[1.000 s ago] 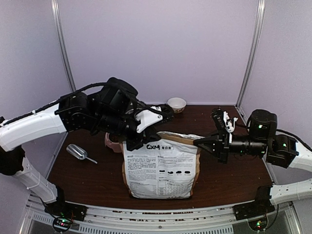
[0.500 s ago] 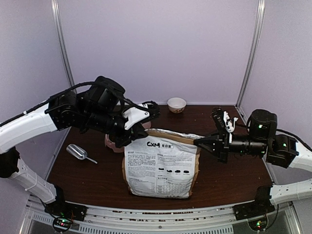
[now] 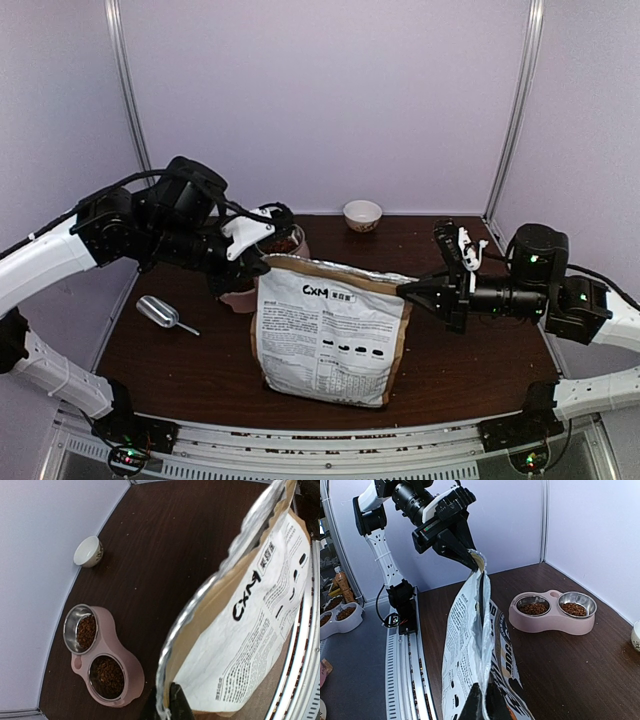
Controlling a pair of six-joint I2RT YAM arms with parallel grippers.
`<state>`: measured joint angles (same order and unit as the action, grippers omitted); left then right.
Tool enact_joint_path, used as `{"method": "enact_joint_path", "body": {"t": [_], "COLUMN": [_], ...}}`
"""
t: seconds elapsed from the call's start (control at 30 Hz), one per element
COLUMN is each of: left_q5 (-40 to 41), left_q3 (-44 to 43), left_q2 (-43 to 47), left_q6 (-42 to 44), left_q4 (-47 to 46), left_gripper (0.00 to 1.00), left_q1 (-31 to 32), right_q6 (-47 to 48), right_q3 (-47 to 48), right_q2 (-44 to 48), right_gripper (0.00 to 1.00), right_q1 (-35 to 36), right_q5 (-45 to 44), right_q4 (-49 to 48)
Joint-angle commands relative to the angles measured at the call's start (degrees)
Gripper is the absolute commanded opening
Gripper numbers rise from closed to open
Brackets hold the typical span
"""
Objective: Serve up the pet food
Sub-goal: Press the seal on the pet food bag.
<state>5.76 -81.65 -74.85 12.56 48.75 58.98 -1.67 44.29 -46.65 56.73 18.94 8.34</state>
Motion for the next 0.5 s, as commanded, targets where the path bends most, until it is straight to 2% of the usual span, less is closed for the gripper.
{"method": "enact_joint_path", "body": {"t": [0.0, 0.3, 0.33, 0.43, 0.47], "left_q5": [12.9, 11.5, 11.0, 8.2, 7.2], "left_q3": [1.3, 1.3, 1.2, 1.8, 2.2], "left_q2": [2.4, 3.5, 3.6, 4.6, 5.2], "left_q6": [0.2, -0.8, -1.3, -2.9, -3.7], "left_q4": [7.3, 6.9, 6.7, 5.1, 4.3], "left_gripper": [0.01, 0.02, 0.11, 0.28, 0.35], "left_q1": [-4.4, -4.6, -4.6, -4.6, -4.6], "right_q6": [0.2, 0.2, 0.2, 0.2, 0.1], "right_q3": [0.9, 1.2, 1.5, 3.0, 3.8], "right_q2": [2.1, 1.7, 1.6, 0.9, 0.6], "right_gripper": [0.0, 0.0, 0.0, 0.0, 0.05], "right_q1": [-0.6, -0.5, -0.5, -0.6, -0.5], "right_q5": [-1.4, -0.9, -0.7, 0.2, 0.7], "right_q4": [2.0, 2.1, 2.4, 4.1, 4.8]}}
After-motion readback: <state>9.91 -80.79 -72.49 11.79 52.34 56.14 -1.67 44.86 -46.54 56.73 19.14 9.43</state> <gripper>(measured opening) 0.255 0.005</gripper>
